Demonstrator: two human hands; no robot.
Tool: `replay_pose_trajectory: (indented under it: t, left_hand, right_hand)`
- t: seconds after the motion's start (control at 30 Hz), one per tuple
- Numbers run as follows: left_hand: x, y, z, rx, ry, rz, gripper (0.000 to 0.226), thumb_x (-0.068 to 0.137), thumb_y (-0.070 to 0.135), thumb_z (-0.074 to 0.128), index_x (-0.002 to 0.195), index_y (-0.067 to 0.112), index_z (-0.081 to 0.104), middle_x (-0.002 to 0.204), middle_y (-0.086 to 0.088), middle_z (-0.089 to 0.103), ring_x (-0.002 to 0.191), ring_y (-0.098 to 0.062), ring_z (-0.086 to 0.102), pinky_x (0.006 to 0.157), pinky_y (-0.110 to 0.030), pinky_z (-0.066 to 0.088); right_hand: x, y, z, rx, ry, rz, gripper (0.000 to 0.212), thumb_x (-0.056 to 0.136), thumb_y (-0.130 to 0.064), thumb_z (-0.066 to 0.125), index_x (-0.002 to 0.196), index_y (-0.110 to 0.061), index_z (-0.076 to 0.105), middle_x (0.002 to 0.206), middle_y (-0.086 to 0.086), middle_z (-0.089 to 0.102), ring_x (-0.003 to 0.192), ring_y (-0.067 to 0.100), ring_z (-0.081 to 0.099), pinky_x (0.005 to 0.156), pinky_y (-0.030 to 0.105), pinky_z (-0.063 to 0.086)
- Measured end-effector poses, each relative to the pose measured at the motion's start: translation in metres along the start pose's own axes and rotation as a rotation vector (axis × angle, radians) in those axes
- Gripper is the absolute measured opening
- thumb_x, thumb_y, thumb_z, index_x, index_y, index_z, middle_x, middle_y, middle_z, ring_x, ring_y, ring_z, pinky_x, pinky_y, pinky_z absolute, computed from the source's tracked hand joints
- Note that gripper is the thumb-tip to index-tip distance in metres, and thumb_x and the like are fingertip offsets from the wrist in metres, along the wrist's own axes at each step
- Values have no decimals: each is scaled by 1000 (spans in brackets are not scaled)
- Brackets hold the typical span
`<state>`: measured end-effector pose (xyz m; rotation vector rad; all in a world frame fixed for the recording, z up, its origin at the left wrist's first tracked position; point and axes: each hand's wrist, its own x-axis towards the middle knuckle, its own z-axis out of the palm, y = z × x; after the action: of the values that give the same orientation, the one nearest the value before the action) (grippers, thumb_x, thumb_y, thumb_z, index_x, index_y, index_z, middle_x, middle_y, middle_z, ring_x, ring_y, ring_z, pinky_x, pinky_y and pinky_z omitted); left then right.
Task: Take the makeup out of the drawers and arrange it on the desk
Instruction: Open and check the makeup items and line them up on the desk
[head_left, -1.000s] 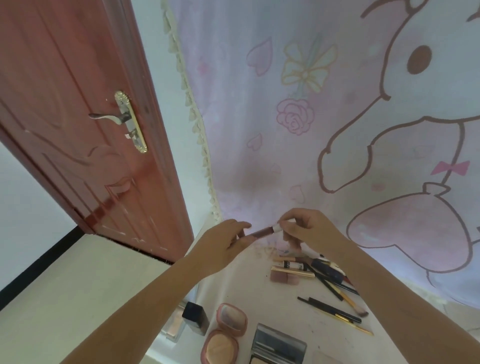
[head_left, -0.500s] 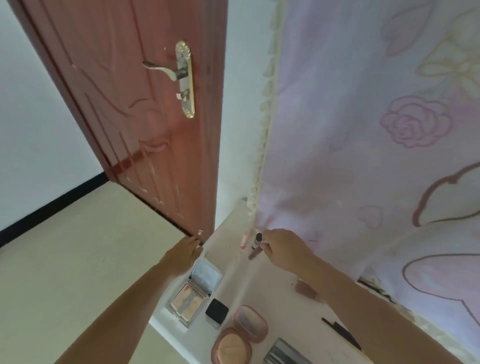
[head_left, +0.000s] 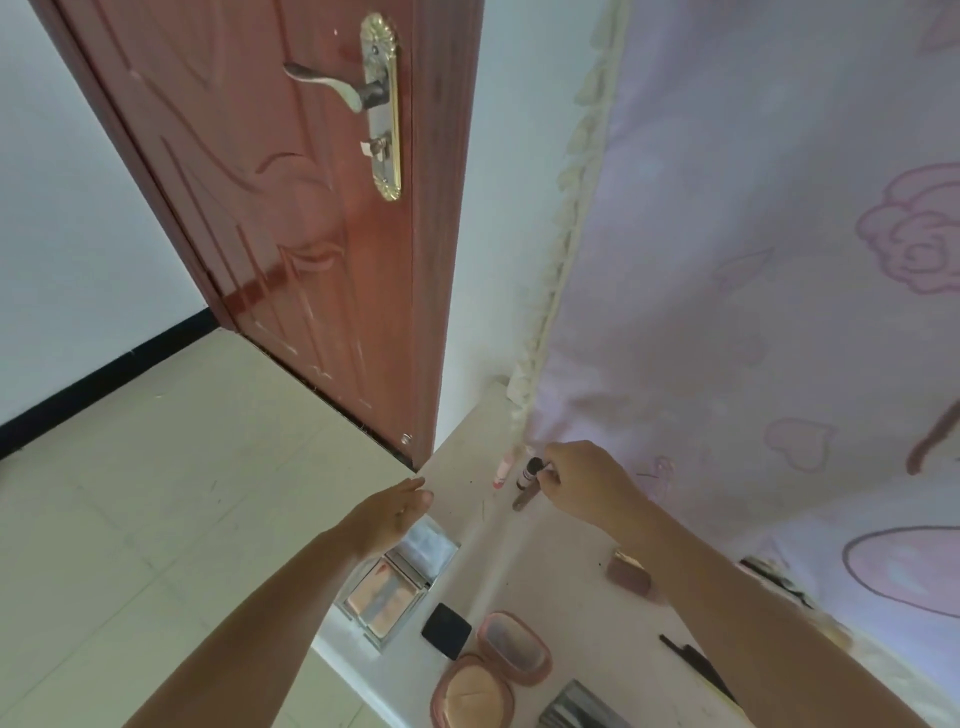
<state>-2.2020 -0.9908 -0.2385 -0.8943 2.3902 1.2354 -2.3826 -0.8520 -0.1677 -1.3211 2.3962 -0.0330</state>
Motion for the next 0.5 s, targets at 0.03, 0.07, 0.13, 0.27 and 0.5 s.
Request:
replay_pose_trajectory:
  t: [0.03,0.07,0.13,0.27,0.5]
  left_hand:
    - [0,1,0,0,1,9,42,101,25,25,139,11,37,152,-2,28,140,-14,26,113,-26,20]
    - [-1,3,-1,-9,-1,11,42,101,25,25,139,10,38,150,-3,31,140,-15,28,112,-25,21]
    - [-1,4,-1,-38,-6,9,46,100,34,26,135,8,43,140,-6,44,133,-20,38,105,-24,28]
    - [7,-6,8,30,46,33,51,87,56,20,103,17,48,103,0,49,103,-18,49,87,-21,32]
    - [-6,6,5,204,197,107,46,100,26,30,140,5,32,145,-9,38,136,-20,34,110,-24,25]
  right_hand:
    - [-2,6,0,78,-15,49,17,89,-14,45,90,-6,59,76,9,57,70,23,49,49,20,28]
    - [-4,13,0,170,-47,102,17,87,-13,48,88,-4,61,76,9,59,66,24,51,49,20,31]
    - [-7,27,3,372,-139,231,12,83,-10,52,75,-5,59,65,4,54,54,17,49,43,15,33]
    - [-5,48,19,675,-250,481,22,80,-4,52,59,-10,46,51,5,43,32,9,34,37,16,23]
    - [12,47,45,758,-225,547,23,79,2,50,61,-10,42,44,6,43,38,13,37,34,10,26]
